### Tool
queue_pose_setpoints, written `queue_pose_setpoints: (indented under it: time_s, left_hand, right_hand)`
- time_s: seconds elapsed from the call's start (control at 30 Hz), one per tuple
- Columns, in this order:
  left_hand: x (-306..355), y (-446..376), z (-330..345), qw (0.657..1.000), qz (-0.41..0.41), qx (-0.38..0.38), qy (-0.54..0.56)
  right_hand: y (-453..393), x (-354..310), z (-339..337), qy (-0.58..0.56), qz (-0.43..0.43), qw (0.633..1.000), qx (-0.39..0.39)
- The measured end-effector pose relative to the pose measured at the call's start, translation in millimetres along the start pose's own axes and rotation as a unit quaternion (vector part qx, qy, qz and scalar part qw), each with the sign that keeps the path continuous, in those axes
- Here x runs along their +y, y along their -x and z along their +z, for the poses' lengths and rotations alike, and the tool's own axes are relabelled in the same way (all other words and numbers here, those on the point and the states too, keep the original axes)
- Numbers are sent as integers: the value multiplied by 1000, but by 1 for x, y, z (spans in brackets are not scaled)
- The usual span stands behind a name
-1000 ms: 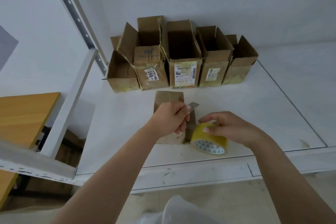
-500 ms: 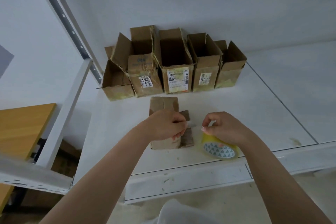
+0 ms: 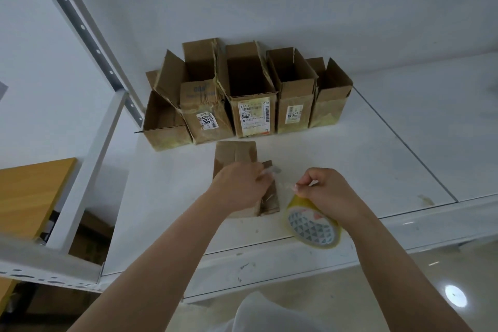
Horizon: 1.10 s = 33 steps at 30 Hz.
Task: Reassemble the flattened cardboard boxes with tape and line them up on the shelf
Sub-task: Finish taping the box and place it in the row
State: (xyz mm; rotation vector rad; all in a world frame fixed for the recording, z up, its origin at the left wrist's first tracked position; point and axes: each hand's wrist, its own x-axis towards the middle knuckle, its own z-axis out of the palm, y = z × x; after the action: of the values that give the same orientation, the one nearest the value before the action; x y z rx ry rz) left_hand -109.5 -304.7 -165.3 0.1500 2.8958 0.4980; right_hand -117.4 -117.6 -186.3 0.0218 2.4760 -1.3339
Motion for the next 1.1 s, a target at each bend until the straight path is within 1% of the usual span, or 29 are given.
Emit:
queue_pose_setpoints:
  time_s: [0.07, 0.13, 0.2, 0.27, 0.43, 0.5, 0.57, 0.6, 0.63, 0.7, 0.73, 0.77, 0.83, 0.9, 0.97, 1.03, 1.07, 1.1]
  left_hand:
    - [-1, 2, 6, 998, -28, 47, -19]
    - [-2, 3, 12, 995, -41, 77, -38]
    - [-4, 2, 13, 995, -51, 86, -11]
    - [-2, 0, 12, 995, -63, 82, -9]
    - [15, -2, 19, 988, -90, 79, -99]
    - [15, -1, 17, 988, -89, 72, -102]
    - [11, 1, 13, 991, -85, 86, -49]
    - [8, 3, 11, 990, -88, 107, 10]
    - [7, 6, 9, 983, -88, 133, 93]
    - [11, 14, 7, 948, -69, 171, 260]
    - [16, 17, 7, 935, -52, 166, 307]
    - [22, 19, 8, 931, -38, 151, 330]
    - [32, 19, 13, 933, -27, 128, 335]
    - [36, 16, 16, 932, -33, 146, 330]
    - [37, 15, 17, 926, -40, 168, 337]
    - [40, 17, 19, 918, -39, 175, 352]
    - [42, 18, 19, 908, -40, 172, 379]
    - [45, 19, 19, 891, -40, 165, 421]
  right_hand:
    - [-2, 2, 5, -4, 7, 1000, 3]
    - [-3, 8, 3, -10, 25, 999, 18]
    - [-3, 18, -10, -8, 45, 998, 48]
    - [-3, 25, -25, -29, 49, 996, 70]
    - [0, 19, -27, -80, -16, 993, 79]
    - [3, 13, -27, -101, -42, 991, 77]
    - [7, 11, -29, -111, -63, 989, 74]
    - [9, 9, -30, -114, -70, 989, 70]
    - [10, 8, -30, -117, -76, 988, 65]
    - [11, 4, -27, -123, -87, 987, 55]
    - [12, 2, -26, -122, -94, 987, 51]
    - [12, -1, -24, -121, -102, 986, 47]
    - [12, -6, -21, -110, -120, 986, 45]
    - [11, -7, -19, -72, -139, 986, 62]
    - [10, -5, -17, 14, -176, 978, 109]
    - [10, -3, -12, 90, -224, 955, 172]
    - [10, -3, -10, 103, -244, 943, 200]
    - [9, -4, -8, 106, -259, 934, 222]
